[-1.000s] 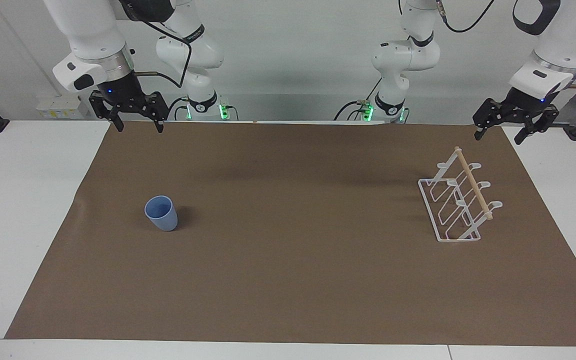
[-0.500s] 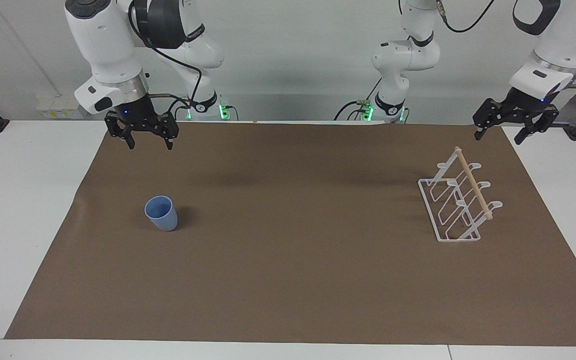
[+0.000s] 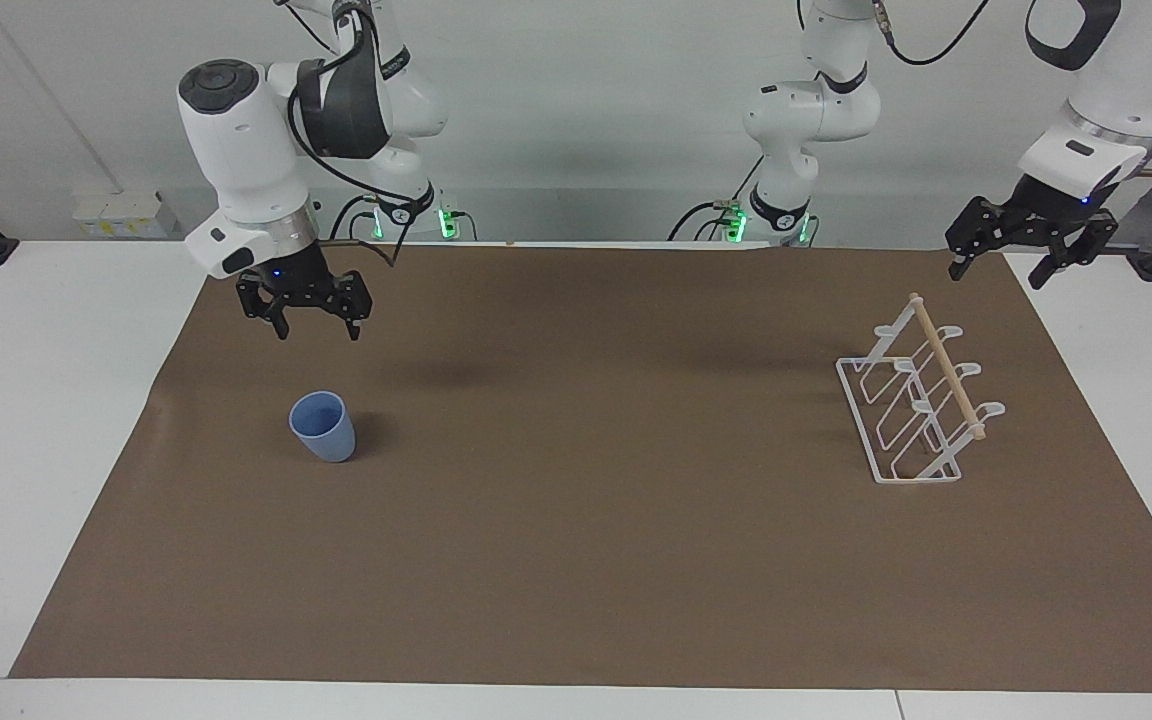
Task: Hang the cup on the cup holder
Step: 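Move the right gripper to the light blue cup's rim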
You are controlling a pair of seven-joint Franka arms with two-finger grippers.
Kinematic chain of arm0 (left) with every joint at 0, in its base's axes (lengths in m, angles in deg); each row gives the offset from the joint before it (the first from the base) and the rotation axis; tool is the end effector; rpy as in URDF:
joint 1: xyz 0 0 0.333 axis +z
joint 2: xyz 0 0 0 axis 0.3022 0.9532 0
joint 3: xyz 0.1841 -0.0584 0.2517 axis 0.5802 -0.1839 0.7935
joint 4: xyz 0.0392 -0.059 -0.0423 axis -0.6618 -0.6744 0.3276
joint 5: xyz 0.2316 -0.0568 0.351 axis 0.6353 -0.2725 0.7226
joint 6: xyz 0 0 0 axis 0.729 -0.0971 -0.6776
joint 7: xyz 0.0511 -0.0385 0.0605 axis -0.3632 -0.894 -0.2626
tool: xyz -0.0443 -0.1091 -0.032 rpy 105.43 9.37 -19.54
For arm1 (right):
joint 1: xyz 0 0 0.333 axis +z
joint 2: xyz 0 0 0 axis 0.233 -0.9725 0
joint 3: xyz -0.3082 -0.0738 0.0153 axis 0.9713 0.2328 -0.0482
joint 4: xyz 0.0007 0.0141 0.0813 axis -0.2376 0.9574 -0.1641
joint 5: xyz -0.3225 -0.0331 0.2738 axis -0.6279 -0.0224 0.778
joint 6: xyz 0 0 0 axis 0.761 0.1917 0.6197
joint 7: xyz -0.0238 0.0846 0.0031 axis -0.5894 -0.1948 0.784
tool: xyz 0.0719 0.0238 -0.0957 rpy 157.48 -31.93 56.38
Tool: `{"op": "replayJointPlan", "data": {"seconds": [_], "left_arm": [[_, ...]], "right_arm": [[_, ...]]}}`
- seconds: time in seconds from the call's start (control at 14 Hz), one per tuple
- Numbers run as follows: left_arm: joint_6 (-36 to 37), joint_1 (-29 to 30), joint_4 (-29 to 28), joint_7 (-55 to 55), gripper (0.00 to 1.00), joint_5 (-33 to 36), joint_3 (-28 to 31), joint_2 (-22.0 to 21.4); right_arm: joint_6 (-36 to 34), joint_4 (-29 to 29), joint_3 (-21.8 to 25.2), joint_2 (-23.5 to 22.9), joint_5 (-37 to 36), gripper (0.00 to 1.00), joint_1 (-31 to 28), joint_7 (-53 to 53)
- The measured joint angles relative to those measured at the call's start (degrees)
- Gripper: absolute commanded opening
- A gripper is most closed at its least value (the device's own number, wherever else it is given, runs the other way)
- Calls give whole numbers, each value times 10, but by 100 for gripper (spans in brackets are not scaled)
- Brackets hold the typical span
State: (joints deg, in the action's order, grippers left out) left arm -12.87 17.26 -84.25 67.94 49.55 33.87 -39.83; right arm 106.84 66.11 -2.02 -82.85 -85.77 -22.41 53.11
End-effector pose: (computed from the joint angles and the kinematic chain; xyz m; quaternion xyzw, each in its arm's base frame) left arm 0.5799 0.0085 0.6258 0.9942 -0.1031 0.0315 0.0032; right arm 0.5761 0.0256 0.4705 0.9984 0.0095 0.0522 0.0171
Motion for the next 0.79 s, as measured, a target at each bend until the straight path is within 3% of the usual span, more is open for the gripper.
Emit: {"op": "replayJointPlan", "data": {"seconds": [0.14, 0.79], "left_arm": [[0, 0, 0, 0, 100, 0, 0, 0], [0, 0, 0, 0, 100, 0, 0, 0]], "right_arm": [[49, 23, 0, -4, 0, 100, 0, 3], [150, 44, 0, -77, 0, 100, 0, 55]]}}
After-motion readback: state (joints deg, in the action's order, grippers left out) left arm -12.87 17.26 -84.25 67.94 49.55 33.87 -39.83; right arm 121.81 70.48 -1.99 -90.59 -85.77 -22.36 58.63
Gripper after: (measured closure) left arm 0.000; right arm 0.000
